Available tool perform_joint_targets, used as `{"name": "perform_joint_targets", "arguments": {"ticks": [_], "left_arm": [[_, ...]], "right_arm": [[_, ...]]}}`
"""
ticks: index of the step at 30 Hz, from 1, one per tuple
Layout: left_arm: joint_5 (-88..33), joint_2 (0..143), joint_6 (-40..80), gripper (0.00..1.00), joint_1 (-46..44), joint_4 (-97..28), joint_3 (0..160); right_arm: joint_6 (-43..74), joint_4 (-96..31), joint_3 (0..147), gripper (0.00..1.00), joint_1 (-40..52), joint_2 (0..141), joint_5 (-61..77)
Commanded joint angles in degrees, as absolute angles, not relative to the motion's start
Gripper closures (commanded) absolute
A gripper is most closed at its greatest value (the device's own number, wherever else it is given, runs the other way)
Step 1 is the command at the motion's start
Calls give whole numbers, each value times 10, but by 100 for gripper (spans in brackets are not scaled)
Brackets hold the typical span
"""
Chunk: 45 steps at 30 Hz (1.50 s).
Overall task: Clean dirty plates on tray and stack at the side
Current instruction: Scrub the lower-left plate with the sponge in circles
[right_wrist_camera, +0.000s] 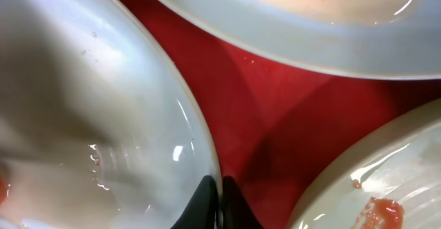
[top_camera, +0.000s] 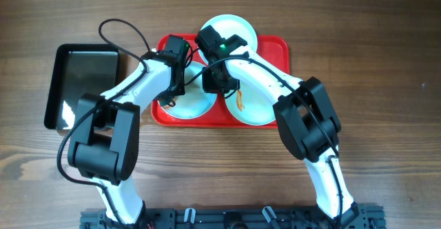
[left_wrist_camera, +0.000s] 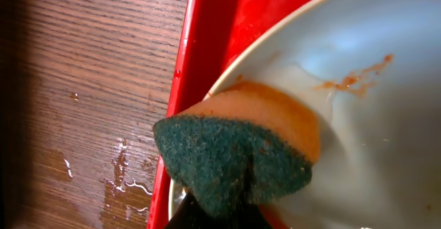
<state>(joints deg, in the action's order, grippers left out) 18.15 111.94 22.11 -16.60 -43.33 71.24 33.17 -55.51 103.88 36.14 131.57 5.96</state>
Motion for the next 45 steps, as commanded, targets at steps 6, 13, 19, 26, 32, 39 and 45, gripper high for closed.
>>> {"name": "perform_joint_targets", "arguments": {"ticks": [6,13,19,26,32,39,45], "left_arm": [[-91,1128,214,96,-160,-363,768],[-111,1145,249,96,-172,-345,767],[-134,1191,248,96,-178,-334,767],[20,1198,242,96,-142,-368,767],[37,1198,242,96,-89,-437,767],[35,1137,264,96,-115,-509,768],[-34,1100,290,96,-161,-523,767]], "right_arm": [[332,-564,1038,96,356,1325,26],[332,-564,1038,96,356,1325,34],[332,-565,1038,95,356,1325,34],[332,-571,1038,96,356,1325,34],[333,-569,1038,96,356,1325,34],[346,-567,1038,96,356,1325,34],[347,-566,1038,96,356,1325,34]]}}
